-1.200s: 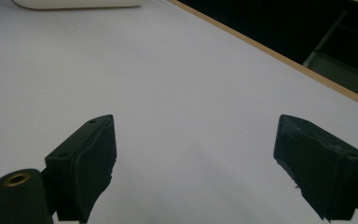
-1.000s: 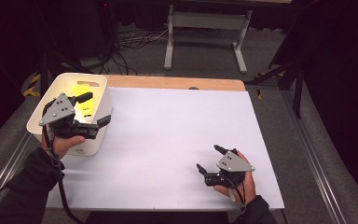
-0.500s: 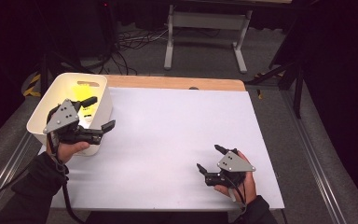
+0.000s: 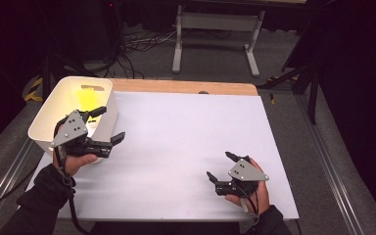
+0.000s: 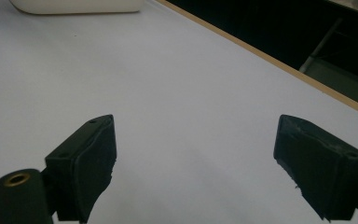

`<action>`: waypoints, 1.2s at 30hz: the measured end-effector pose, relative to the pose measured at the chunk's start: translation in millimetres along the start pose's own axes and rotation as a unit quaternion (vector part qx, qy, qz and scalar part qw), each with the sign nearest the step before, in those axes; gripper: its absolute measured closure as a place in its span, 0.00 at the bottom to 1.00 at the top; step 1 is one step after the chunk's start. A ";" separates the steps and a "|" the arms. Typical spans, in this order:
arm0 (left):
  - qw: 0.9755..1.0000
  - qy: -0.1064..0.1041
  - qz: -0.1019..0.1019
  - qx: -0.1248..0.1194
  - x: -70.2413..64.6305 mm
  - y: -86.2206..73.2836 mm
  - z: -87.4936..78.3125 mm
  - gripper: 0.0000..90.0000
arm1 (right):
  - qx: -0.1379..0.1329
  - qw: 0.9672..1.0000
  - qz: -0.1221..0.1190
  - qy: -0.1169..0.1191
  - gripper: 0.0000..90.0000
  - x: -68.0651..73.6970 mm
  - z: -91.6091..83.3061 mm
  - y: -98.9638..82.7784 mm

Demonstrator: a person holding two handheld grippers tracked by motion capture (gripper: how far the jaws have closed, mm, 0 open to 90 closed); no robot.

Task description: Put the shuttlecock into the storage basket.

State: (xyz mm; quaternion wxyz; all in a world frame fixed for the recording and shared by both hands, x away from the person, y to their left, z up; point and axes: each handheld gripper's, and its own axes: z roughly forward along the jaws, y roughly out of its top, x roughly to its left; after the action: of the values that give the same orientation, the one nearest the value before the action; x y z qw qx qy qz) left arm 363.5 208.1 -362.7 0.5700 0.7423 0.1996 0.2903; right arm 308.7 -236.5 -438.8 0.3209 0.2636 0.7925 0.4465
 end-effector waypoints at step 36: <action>0.998 -0.020 0.039 0.035 -34.6 -31.9 11.1 0.07 | -0.001 1.000 -0.016 -0.001 0.16 6.2 -1.1 3.9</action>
State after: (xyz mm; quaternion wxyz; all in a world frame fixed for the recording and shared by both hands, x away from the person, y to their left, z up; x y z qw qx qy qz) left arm 345.9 186.9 -402.5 0.5356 0.7746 0.1694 0.2905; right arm 304.3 -230.9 -436.7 0.3287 0.2510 0.7959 0.4422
